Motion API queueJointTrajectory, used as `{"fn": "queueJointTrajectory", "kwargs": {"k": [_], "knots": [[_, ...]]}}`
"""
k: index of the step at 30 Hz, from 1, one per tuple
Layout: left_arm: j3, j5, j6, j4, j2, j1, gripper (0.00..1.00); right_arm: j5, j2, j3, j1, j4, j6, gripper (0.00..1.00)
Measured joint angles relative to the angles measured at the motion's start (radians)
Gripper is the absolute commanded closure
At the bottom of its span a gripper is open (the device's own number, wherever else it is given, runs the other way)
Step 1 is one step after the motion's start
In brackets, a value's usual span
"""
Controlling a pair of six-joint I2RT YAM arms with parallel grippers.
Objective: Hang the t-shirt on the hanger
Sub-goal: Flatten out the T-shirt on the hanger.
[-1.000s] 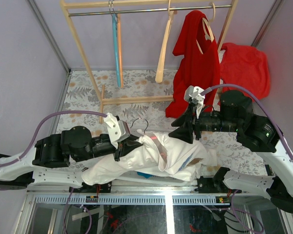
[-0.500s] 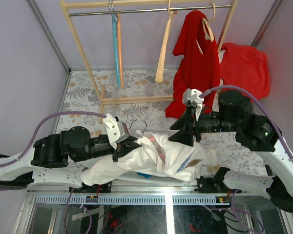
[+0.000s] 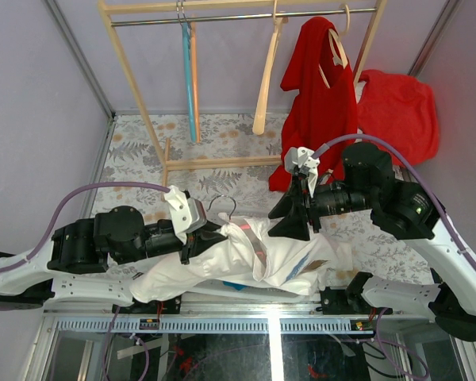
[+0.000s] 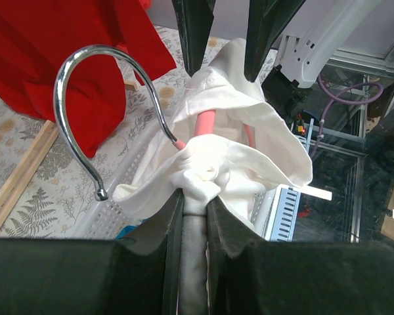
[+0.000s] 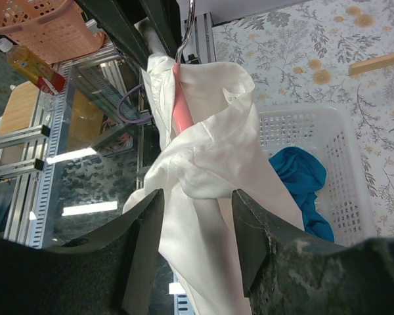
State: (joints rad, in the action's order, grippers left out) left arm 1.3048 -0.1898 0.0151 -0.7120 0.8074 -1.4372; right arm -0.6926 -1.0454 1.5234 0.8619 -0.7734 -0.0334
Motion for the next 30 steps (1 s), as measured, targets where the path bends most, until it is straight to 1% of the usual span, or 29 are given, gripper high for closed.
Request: {"fn": "queueJointTrajectory", "kwargs": {"k": [8,13,17,20,22,24,27,29,30], "knots": [[0.010,0.011,0.001,0.000,0.016,0.000,1.00,-0.044,-0.026,-0.010,0.000,0.011,0.000,0.48],[0.022,0.014,0.004,0.000,0.033,0.000,1.00,-0.075,-0.029,-0.039,0.000,0.027,0.000,0.51],[0.024,0.015,0.008,0.000,0.038,0.000,1.00,-0.097,-0.028,-0.065,0.000,0.037,-0.001,0.61],[0.026,0.017,0.009,0.001,0.043,0.000,1.00,-0.108,-0.025,-0.080,0.000,0.050,-0.004,0.72],[0.031,0.019,0.010,0.001,0.051,0.000,1.00,-0.116,-0.022,-0.087,0.000,0.055,-0.007,0.83],[0.041,0.024,0.015,-0.002,0.060,0.000,1.00,-0.137,-0.019,-0.091,0.000,0.056,-0.007,0.99],[0.051,0.027,0.018,-0.001,0.069,0.000,1.00,-0.149,-0.005,-0.093,0.000,0.067,-0.008,1.00],[0.060,0.026,0.019,-0.001,0.077,0.000,0.96,-0.140,0.003,-0.093,0.000,0.069,-0.008,1.00],[0.064,0.025,0.019,-0.001,0.080,0.000,0.93,-0.130,0.008,-0.093,0.000,0.068,-0.008,1.00]]}}
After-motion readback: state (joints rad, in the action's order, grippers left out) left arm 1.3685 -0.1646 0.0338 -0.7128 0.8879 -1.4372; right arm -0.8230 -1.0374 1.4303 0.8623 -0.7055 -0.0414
